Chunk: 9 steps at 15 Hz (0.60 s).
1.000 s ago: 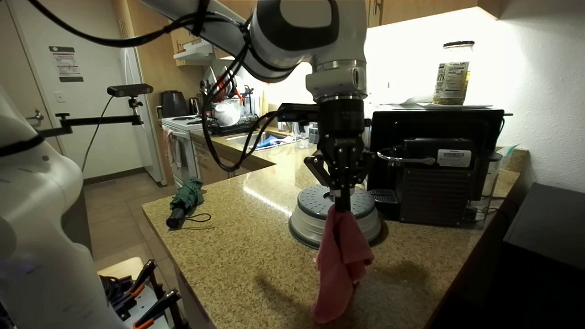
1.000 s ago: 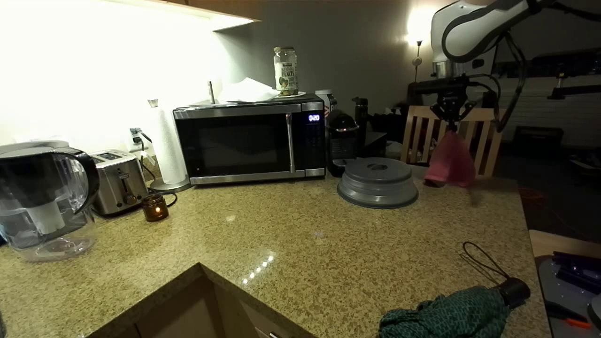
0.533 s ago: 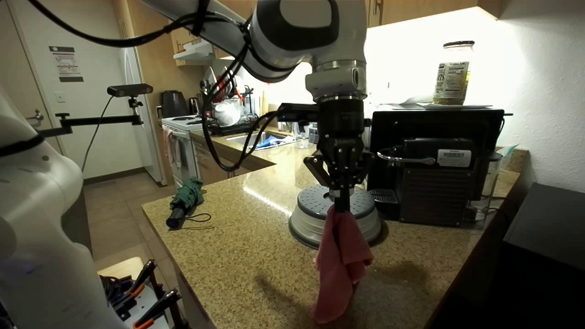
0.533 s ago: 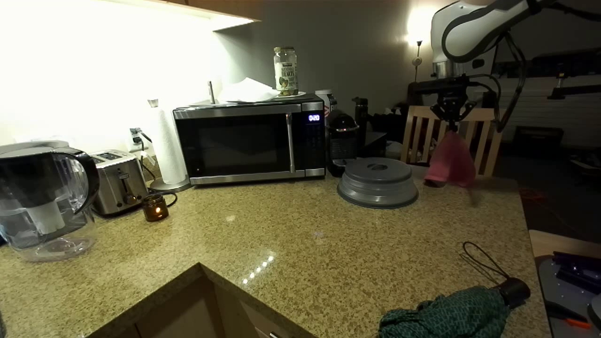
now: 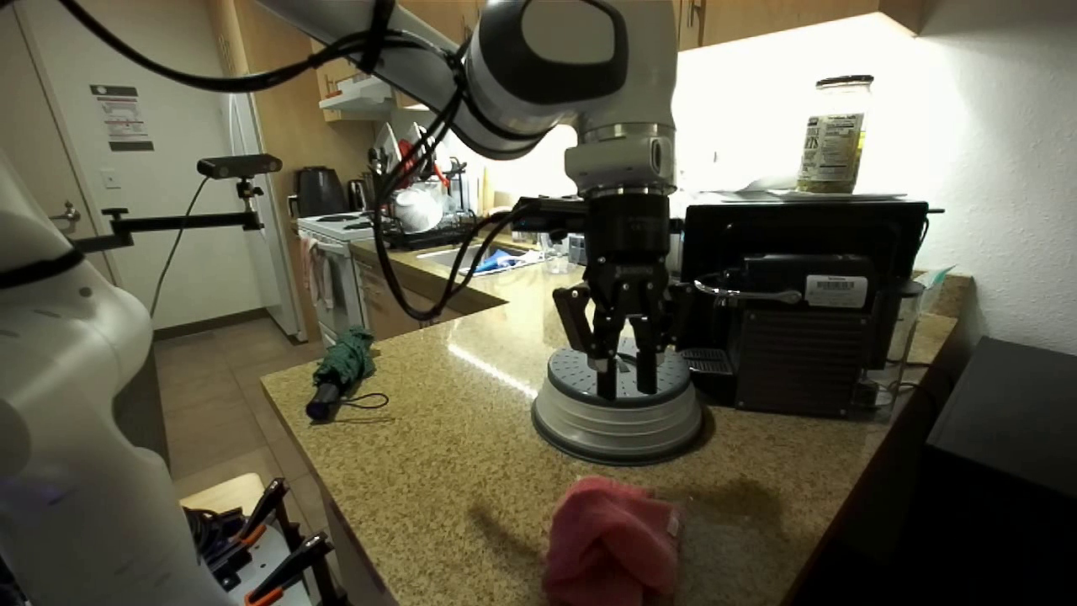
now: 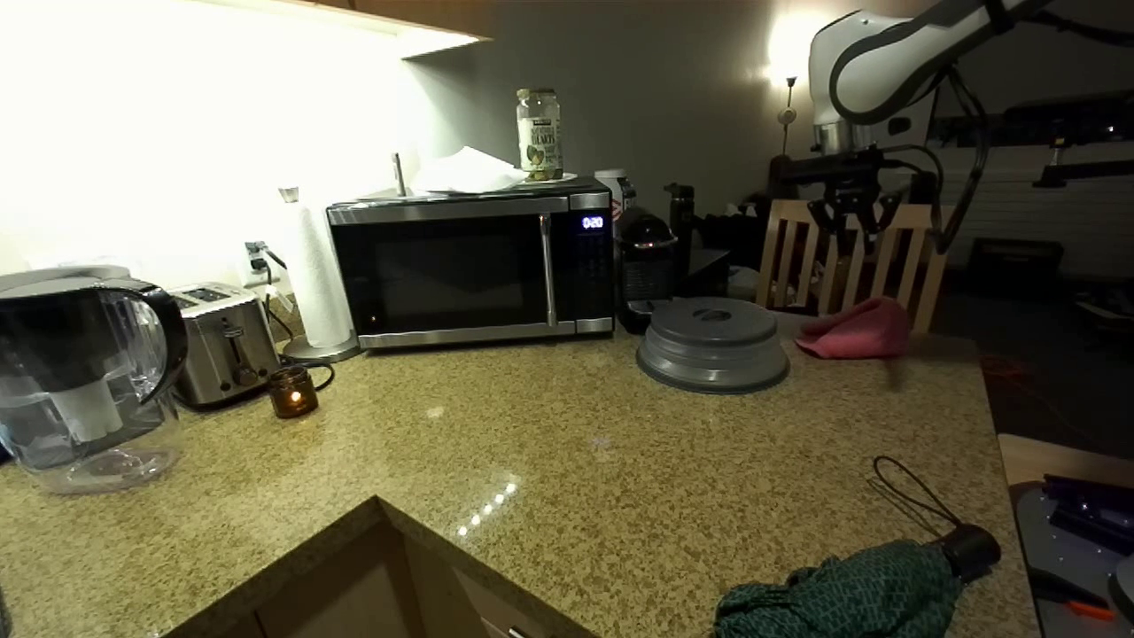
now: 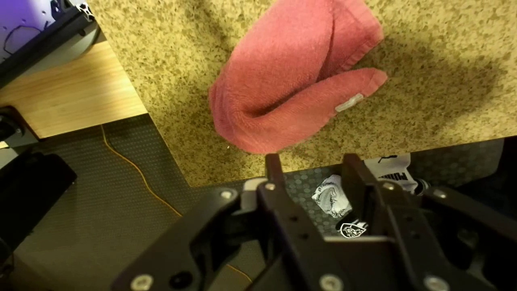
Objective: Pick up the pink cloth and put it on the left side of the counter
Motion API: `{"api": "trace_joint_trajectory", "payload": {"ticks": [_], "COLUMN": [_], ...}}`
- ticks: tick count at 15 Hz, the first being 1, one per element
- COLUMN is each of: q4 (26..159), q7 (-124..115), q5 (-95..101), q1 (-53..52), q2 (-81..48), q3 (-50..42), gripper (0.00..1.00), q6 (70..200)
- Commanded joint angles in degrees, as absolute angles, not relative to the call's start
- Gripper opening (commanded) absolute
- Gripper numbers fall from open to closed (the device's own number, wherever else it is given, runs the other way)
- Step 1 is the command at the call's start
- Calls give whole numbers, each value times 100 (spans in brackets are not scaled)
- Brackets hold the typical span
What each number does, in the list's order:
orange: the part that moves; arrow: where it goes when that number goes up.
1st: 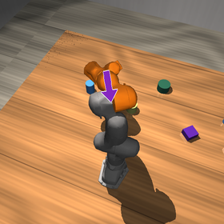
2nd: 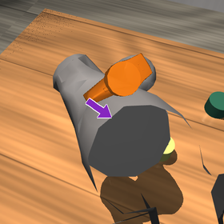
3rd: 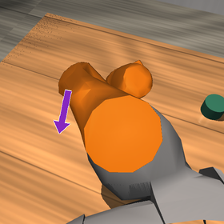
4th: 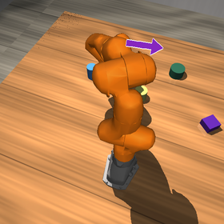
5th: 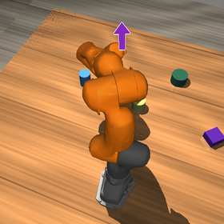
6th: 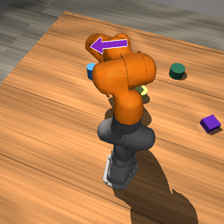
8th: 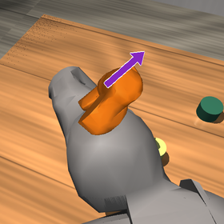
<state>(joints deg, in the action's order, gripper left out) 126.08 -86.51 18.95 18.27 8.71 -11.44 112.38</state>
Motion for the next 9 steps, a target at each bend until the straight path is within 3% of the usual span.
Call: {"api": "trace_joint_trajectory", "payload": {"ticks": [1, 5, 9], "q4": [12560, 12553, 12407], "q7": [-8777, -8493, -8054], "q5": [1905, 1966, 1919], "q1": [1754, 1684, 1568], "q2": [813, 1013, 1211], "q3": [-1147, -1131, -1079], "gripper": [74, 99, 100], "q6": [11163, 11226, 11174]}}
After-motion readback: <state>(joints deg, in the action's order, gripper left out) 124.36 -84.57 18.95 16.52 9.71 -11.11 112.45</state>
